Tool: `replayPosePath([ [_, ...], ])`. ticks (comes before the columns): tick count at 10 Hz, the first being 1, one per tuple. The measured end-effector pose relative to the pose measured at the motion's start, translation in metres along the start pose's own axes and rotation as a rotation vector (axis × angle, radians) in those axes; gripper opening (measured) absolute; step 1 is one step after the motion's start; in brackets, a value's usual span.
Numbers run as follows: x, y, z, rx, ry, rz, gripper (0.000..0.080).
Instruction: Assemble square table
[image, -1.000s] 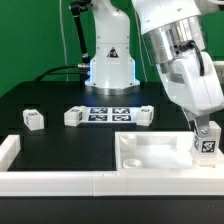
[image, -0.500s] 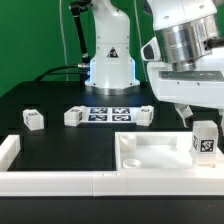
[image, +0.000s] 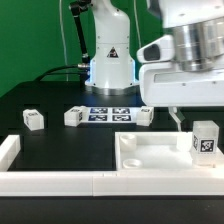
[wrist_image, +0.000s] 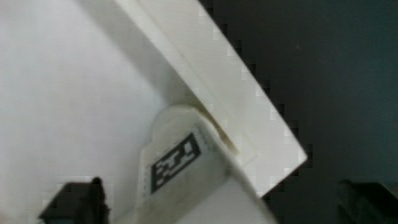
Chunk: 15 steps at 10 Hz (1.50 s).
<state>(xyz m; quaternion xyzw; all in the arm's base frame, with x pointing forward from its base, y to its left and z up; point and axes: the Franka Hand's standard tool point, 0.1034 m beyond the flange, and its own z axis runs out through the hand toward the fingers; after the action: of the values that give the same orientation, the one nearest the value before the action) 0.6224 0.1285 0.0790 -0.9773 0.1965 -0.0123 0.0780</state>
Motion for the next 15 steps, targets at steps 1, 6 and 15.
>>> replayPosePath([
  [1, -0.001, 0.0, 0.0028, -0.001, -0.001, -0.08, 0.0649],
  [6, -0.003, 0.0083, 0.0048, -0.014, -0.017, 0.0, 0.0383],
  [15, 0.0017, 0.0048, 0.0048, 0.106, -0.103, 0.984, 0.0293],
])
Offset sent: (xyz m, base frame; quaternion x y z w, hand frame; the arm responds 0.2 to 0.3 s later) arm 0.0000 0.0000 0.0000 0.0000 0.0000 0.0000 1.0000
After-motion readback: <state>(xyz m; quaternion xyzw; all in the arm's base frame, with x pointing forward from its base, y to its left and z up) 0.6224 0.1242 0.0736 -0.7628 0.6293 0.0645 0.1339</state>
